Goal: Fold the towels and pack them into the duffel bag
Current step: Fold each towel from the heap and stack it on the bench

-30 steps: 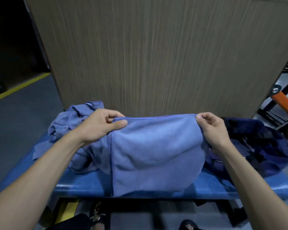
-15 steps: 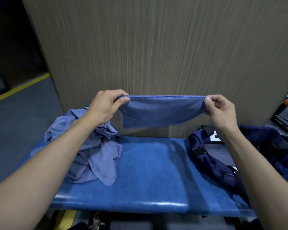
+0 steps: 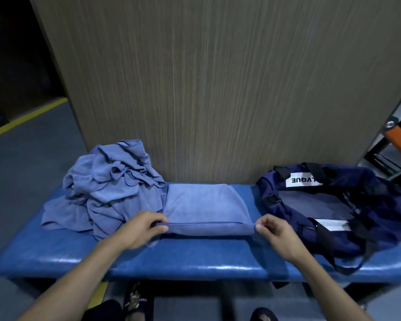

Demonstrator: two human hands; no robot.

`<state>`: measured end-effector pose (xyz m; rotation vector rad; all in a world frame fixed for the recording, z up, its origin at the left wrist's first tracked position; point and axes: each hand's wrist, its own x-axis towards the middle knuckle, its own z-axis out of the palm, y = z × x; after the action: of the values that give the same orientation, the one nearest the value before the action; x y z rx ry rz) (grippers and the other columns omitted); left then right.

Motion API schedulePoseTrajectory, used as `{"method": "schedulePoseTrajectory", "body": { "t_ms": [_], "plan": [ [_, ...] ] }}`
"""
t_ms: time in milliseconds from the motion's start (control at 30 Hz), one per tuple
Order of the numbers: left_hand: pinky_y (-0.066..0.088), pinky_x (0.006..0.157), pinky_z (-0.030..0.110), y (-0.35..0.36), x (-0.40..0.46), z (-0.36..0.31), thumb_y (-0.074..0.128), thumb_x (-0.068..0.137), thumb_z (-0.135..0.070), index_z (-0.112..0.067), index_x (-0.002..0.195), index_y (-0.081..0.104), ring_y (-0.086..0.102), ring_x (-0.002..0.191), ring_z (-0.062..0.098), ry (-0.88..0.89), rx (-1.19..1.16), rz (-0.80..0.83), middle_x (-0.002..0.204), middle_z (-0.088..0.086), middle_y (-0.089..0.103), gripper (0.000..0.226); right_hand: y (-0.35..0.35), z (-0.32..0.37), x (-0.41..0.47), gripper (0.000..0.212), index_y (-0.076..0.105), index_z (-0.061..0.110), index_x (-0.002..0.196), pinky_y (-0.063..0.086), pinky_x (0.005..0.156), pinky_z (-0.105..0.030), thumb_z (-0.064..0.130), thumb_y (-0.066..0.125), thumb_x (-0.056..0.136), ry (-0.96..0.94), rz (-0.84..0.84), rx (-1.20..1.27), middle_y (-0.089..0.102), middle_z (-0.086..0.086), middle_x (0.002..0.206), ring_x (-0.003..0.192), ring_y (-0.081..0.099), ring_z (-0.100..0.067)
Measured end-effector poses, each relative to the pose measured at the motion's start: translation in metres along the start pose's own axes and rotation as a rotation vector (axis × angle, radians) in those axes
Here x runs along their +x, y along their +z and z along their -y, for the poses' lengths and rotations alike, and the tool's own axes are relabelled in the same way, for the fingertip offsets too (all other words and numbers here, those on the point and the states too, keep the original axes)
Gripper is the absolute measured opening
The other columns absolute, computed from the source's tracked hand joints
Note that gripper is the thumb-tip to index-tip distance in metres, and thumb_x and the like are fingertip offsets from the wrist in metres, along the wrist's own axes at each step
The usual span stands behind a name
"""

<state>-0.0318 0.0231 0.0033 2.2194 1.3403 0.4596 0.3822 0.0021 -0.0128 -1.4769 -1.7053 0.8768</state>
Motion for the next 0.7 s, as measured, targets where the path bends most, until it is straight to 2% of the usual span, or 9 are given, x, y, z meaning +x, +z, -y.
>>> {"method": "schedulePoseTrajectory", "body": {
  "t_ms": [67, 167, 233, 300, 367, 467, 567, 633, 700],
  "plan": [
    [0.049, 0.078, 0.031, -0.002, -0.005, -0.004, 0.061, 0.096, -0.037, -0.027, 0.087, 0.066, 0.063, 0.078, 0.011, 0.003, -0.038, 0.006, 0.081, -0.008, 0.067, 0.014, 0.000, 0.003, -0.008, 0.014, 0.064, 0.011, 0.082, 0.047, 0.074, -0.026, 0.010, 0.068, 0.095, 0.005, 0.057, 0.032, 0.069, 0.003, 0.075, 0.072, 0.059, -0.006],
    [0.044, 0.071, 0.027, -0.001, -0.012, -0.010, 0.058, 0.097, -0.037, -0.024, 0.085, 0.063, 0.052, 0.070, 0.002, 0.006, -0.030, 0.061, 0.075, -0.009, 0.061, 0.019, -0.001, 0.008, -0.015, 0.012, 0.065, 0.004, 0.084, 0.045, 0.068, -0.023, 0.008, 0.068, 0.095, 0.019, 0.111, 0.065, 0.064, 0.004, 0.072, 0.068, 0.055, -0.006],
    [0.041, 0.068, 0.024, 0.003, -0.013, -0.013, 0.060, 0.098, -0.032, -0.029, 0.079, 0.060, 0.048, 0.067, -0.002, 0.006, 0.011, 0.103, 0.071, -0.015, 0.057, 0.020, 0.002, 0.008, -0.018, 0.011, 0.066, 0.001, 0.085, 0.043, 0.064, -0.021, 0.007, 0.068, 0.094, 0.056, 0.180, 0.024, 0.064, 0.007, 0.069, 0.066, 0.054, -0.004],
    [0.039, 0.067, 0.018, 0.008, -0.012, -0.016, 0.061, 0.100, -0.027, -0.036, 0.075, 0.056, 0.049, 0.066, -0.005, -0.001, 0.036, 0.119, 0.068, -0.024, 0.057, 0.027, 0.005, 0.007, -0.018, 0.011, 0.067, 0.003, 0.082, 0.044, 0.063, -0.022, 0.006, 0.068, 0.093, 0.110, 0.238, -0.007, 0.064, 0.008, 0.067, 0.065, 0.054, -0.004],
    [0.040, 0.068, 0.018, 0.011, -0.010, -0.012, 0.062, 0.100, -0.026, -0.036, 0.080, 0.057, 0.052, 0.067, -0.007, -0.042, 0.035, 0.101, 0.070, -0.030, 0.058, 0.023, 0.007, 0.005, -0.015, 0.014, 0.066, 0.007, 0.080, 0.044, 0.059, -0.025, 0.009, 0.068, 0.094, 0.167, 0.249, 0.003, 0.061, 0.007, 0.063, 0.062, 0.051, -0.008],
    [0.043, 0.072, 0.020, 0.015, -0.005, 0.001, 0.063, 0.099, -0.028, -0.032, 0.084, 0.060, 0.056, 0.074, -0.002, -0.098, 0.047, 0.096, 0.076, -0.018, 0.064, 0.015, 0.006, 0.005, -0.007, 0.017, 0.063, 0.009, 0.078, 0.045, 0.057, -0.027, 0.009, 0.065, 0.096, 0.263, 0.224, 0.009, 0.059, 0.002, 0.060, 0.057, 0.051, -0.010],
    [0.040, 0.068, 0.008, 0.021, 0.001, 0.006, 0.067, 0.095, -0.030, -0.025, 0.095, 0.070, 0.057, 0.072, -0.004, -0.129, 0.089, 0.125, 0.082, -0.011, 0.064, 0.006, 0.008, 0.010, 0.008, 0.021, 0.063, 0.011, 0.075, 0.046, 0.052, -0.025, 0.015, 0.067, 0.095, 0.344, 0.295, -0.077, 0.063, 0.000, 0.059, 0.052, 0.057, -0.011],
    [0.039, 0.066, 0.007, 0.025, 0.009, 0.005, 0.069, 0.093, -0.030, -0.023, 0.100, 0.073, 0.056, 0.070, -0.009, -0.109, 0.112, 0.128, 0.078, -0.012, 0.063, 0.011, 0.010, 0.011, 0.029, 0.026, 0.063, 0.011, 0.072, 0.050, 0.050, -0.028, 0.022, 0.067, 0.095, 0.344, 0.241, -0.132, 0.068, -0.002, 0.061, 0.054, 0.063, -0.015],
    [0.041, 0.067, 0.010, 0.027, 0.020, 0.003, 0.071, 0.090, -0.029, -0.025, 0.097, 0.072, 0.058, 0.069, -0.007, -0.087, 0.096, 0.112, 0.077, -0.013, 0.066, 0.008, 0.016, 0.011, 0.058, 0.028, 0.063, 0.011, 0.070, 0.057, 0.061, -0.039, 0.025, 0.067, 0.094, 0.315, 0.116, -0.174, 0.071, -0.006, 0.063, 0.057, 0.066, -0.020]
  ]
}}
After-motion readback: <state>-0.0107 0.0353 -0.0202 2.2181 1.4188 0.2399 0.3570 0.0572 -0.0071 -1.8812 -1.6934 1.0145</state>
